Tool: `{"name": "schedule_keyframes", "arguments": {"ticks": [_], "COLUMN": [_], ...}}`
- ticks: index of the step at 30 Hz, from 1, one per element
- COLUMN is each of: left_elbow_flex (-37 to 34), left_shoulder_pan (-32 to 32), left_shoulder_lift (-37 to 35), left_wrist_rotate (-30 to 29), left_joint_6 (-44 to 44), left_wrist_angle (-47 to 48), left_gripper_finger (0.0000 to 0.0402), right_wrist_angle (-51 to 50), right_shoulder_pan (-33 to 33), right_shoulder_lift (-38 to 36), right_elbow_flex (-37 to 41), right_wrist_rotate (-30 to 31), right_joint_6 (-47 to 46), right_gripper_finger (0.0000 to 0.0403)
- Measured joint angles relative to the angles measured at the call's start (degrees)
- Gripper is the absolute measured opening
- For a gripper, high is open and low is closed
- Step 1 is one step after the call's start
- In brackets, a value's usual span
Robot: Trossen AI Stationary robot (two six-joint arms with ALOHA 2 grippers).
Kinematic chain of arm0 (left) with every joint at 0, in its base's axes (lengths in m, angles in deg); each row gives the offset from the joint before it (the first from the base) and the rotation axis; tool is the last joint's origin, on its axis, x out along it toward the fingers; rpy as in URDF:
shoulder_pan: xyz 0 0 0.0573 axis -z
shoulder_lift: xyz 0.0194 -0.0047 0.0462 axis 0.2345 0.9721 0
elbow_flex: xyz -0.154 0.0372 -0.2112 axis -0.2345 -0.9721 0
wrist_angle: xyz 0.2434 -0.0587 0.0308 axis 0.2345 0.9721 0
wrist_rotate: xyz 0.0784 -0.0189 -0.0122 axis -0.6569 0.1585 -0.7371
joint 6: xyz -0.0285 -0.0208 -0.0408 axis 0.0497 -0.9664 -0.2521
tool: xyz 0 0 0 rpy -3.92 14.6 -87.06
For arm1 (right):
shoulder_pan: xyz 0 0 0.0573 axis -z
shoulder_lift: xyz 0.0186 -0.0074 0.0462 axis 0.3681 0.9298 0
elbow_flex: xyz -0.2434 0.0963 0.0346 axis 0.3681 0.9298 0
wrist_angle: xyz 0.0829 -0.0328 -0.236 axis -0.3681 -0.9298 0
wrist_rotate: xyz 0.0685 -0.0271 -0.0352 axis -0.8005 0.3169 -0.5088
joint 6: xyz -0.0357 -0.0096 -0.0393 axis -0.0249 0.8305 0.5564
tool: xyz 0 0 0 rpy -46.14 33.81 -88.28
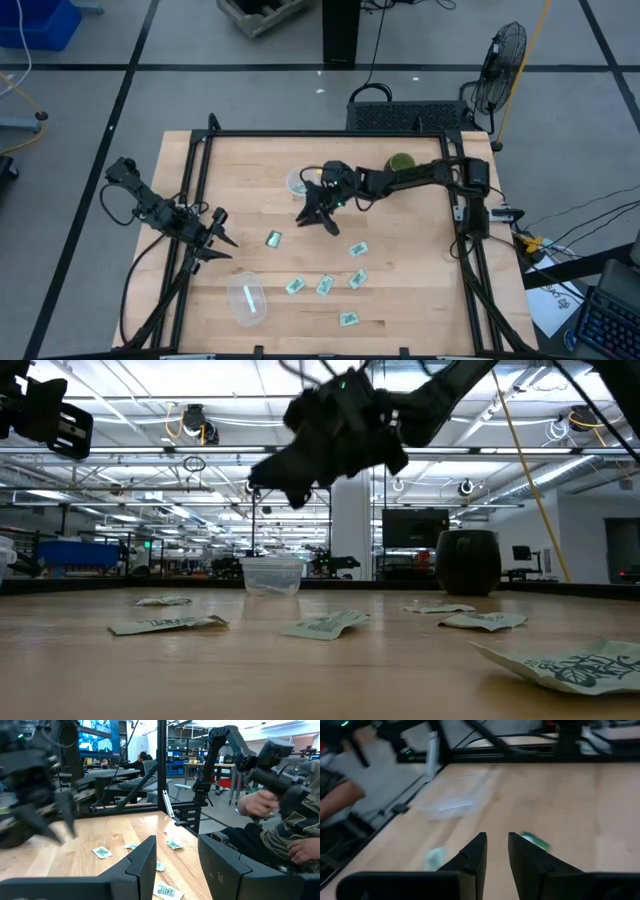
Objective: Pick and place Stevia / Truvia into bins
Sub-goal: Put the stevia packet into the transparent circle container
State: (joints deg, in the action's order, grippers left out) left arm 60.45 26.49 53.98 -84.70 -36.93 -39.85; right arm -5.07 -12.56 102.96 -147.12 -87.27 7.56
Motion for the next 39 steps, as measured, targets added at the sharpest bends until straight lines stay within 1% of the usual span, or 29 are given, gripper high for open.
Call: {"name": "schedule_keyframes", "arguments": {"ticks": [4,6,10,13,16,18,20,22,24,28,33,36,39], "left_elbow_flex": [0.02,0.0,0.02,0.02,0.04,0.04,0.04,0.04,0.04,0.04,0.04,0.04,0.04], "left_shoulder_pan": [-0.02,-0.01,0.0,0.0,-0.01,-0.02,-0.01,-0.02,-0.02,0.0,-0.02,0.0,-0.01], "left_shoulder_lift": [0.0,0.01,0.0,0.0,0.01,0.0,0.0,0.02,0.02,0.01,0.0,0.0,0.0], "left_wrist_rotate": [0.0,0.0,0.0,0.0,0.0,0.0,0.0,0.0,0.0,0.0,0.0,0.0,0.0], "left_joint_6": [0.02,0.01,0.02,0.0,0.0,0.01,0.02,0.02,0.01,0.0,0.0,0.02,0.01], "left_wrist_angle": [0.0,0.0,0.0,-0.06,-0.01,-0.01,-0.02,0.0,-0.02,0.0,-0.02,-0.02,-0.08], "left_gripper_finger": [0.015,0.015,0.015,0.015,0.015,0.015,0.015,0.015,0.015,0.015,0.015,0.015,0.015], "right_wrist_angle": [-7.21,-10.93,-15.94,-15.48,-14.74,-14.92,-13.36,-11.93,-11.38,-7.72,-6.57,-6.12,-6.35], "right_shoulder_pan": [-4.08,-6.49,-10.86,-13.74,-16.03,-17.61,-19.46,-21.36,-22.74,-25.1,-25.97,-25.97,-25.74], "right_shoulder_lift": [-4.95,-7.89,-13.61,-19.2,-25.26,-29.01,-32.15,-34.42,-35.37,-35.0,-31.86,-29.16,-26.06], "right_elbow_flex": [1.2,2.66,7.68,13.64,20.39,25.08,29.63,33.39,35.99,39.62,40.73,40.66,40.69], "right_wrist_rotate": [1.11,5.18,15.27,20.17,24.74,29.26,34.15,37.78,39.09,40.67,45.35,45.34,47.11], "right_joint_6": [3.79,5.36,7.08,5.16,-0.07,-3.31,-4.51,-4.76,-4.38,-4.46,-5.32,-5.5,-5.94], "right_gripper_finger": [0.007,0.007,0.007,0.007,0.007,0.007,0.007,0.007,0.007,0.007,0.007,0.0073,0.0083]}}
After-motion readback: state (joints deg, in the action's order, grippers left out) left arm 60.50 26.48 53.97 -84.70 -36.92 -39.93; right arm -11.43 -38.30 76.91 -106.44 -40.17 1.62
